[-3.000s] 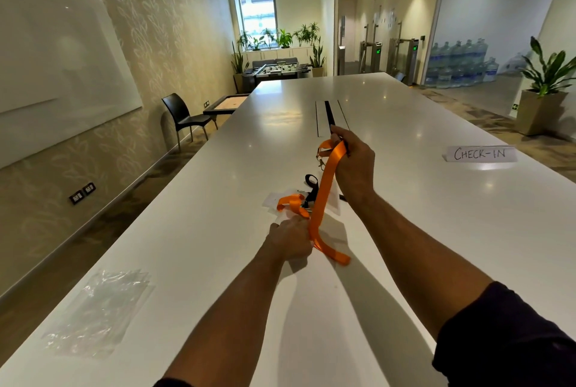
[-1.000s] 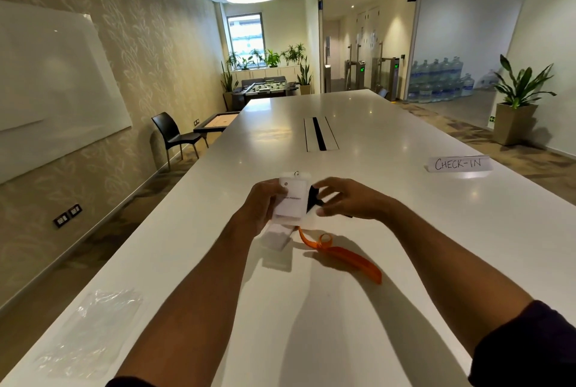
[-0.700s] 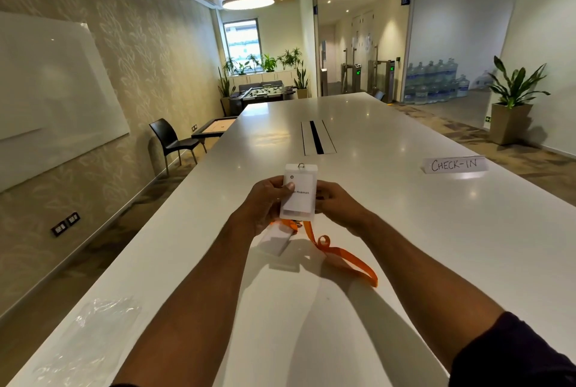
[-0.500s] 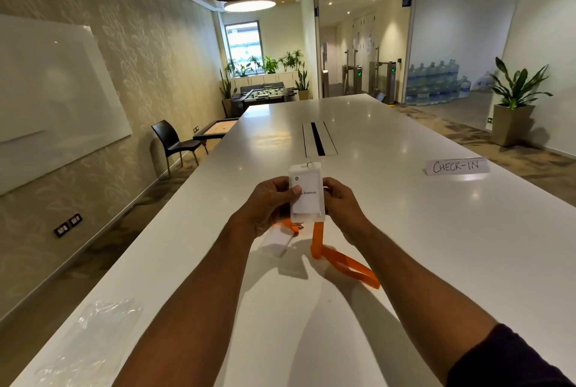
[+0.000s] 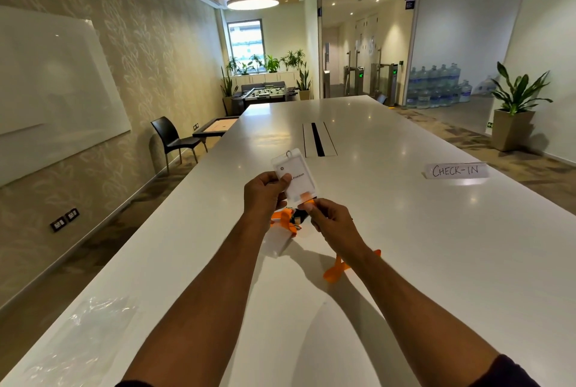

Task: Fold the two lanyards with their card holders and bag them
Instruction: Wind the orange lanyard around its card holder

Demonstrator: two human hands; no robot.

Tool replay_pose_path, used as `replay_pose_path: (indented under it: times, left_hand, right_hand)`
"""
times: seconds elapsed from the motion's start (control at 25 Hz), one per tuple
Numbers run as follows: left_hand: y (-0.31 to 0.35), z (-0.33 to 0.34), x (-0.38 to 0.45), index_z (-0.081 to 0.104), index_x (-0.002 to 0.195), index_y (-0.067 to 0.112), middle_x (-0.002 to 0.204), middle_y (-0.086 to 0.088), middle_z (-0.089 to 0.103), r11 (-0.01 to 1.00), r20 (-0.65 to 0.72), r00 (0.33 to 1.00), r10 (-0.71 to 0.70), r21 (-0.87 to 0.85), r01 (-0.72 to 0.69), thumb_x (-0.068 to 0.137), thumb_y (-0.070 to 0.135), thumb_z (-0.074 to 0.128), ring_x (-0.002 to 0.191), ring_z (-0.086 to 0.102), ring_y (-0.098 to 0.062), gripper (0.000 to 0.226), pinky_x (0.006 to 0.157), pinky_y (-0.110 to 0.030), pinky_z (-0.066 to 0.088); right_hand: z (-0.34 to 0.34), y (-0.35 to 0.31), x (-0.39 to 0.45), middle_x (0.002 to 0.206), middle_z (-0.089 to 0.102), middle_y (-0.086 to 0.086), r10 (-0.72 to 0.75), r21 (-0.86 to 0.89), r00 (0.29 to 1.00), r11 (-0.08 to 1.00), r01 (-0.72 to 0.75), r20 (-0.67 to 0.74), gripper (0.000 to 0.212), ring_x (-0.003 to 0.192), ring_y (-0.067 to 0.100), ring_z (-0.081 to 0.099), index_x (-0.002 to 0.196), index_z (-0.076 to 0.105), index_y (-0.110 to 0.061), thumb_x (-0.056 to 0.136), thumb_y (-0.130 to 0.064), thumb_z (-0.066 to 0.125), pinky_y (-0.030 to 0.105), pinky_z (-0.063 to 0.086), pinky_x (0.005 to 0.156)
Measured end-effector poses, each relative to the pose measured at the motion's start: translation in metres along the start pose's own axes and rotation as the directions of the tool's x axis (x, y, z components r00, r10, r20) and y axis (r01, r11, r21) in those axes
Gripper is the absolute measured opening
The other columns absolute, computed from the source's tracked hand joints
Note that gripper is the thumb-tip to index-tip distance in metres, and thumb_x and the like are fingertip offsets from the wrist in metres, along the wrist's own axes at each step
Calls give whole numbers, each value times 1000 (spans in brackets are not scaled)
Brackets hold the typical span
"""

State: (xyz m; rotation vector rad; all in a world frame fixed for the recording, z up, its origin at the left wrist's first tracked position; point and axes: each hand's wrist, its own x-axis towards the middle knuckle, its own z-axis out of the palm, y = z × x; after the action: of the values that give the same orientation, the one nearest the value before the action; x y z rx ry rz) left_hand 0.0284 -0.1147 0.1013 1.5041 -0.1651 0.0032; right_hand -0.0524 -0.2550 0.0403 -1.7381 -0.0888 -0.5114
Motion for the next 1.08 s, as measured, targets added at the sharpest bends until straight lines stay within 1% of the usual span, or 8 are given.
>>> replay_pose_path:
  times: [0.16,0.4,0.56,0.64,0.72,0.84,0.96,1.08]
  left_hand:
    - [-3,0,-1,67,91,27,93,1,73,1000,33,999,-29,-1,29,87,21,77,73,72,-11,13,53,-24,56]
    - [-8,1,-1,65,99,25,93,3,71,999,36,999,32,35,-34,84,16,79,80,70,-13,22,53,-18,55]
    - [-21,-8,-1,69,115,12,106,-10,75,978,78,997,13,205,-29,82,18,81,89,74,-24,36,79,-39,62]
    - [-26,-15,-3,69,118,12,106,-6,75,958,168,986,1,283,-49,83,22,80,88,73,-17,38,75,-31,61]
    - [-29,-22,-6,70,120,12,109,-3,75,943,286,958,-32,328,-66,85,26,79,86,72,-12,39,70,-23,58]
    - [-26,-32,-11,71,121,13,97,4,78,952,411,903,-123,306,-10,84,23,78,79,73,-12,39,66,-23,56]
    - [-22,-37,-14,71,119,12,104,-4,77,964,519,835,-180,261,46,88,17,73,89,73,-19,31,77,-32,60]
    - [-18,-39,-17,67,123,7,116,-13,72,973,584,781,-220,185,136,93,14,65,101,72,-26,31,83,-36,61]
  right_hand:
    - [-4,-4,-4,56,53,-11,50,10,996,999,-51,75,23,49,1,44,104,77,-18,103,-31,57,11,36,48]
    - [-9,-16,-5,58,55,-1,247,48,943,963,-264,222,24,46,8,40,91,78,-16,93,-39,71,19,35,44]
    - [-25,-34,5,62,64,0,287,268,949,911,-313,133,28,52,8,53,97,78,-6,89,-33,75,20,48,55]
    - [-34,-43,12,66,70,-3,270,311,961,911,-272,52,25,55,5,60,103,76,-8,92,-30,71,22,53,64]
    - [-42,-50,20,68,71,-5,241,292,969,932,-215,-58,27,58,5,63,107,75,-8,94,-32,69,25,53,68]
    - [-53,-58,30,83,77,-2,172,249,973,960,-130,-157,22,71,10,70,104,75,-15,99,-32,62,30,51,74]
    - [-62,-57,37,93,80,0,100,148,977,986,-72,-190,21,84,13,75,102,75,-19,102,-32,58,32,50,77]
    - [-65,-49,39,90,80,0,57,72,980,996,-44,-189,19,82,9,75,98,75,-18,101,-31,61,29,50,74]
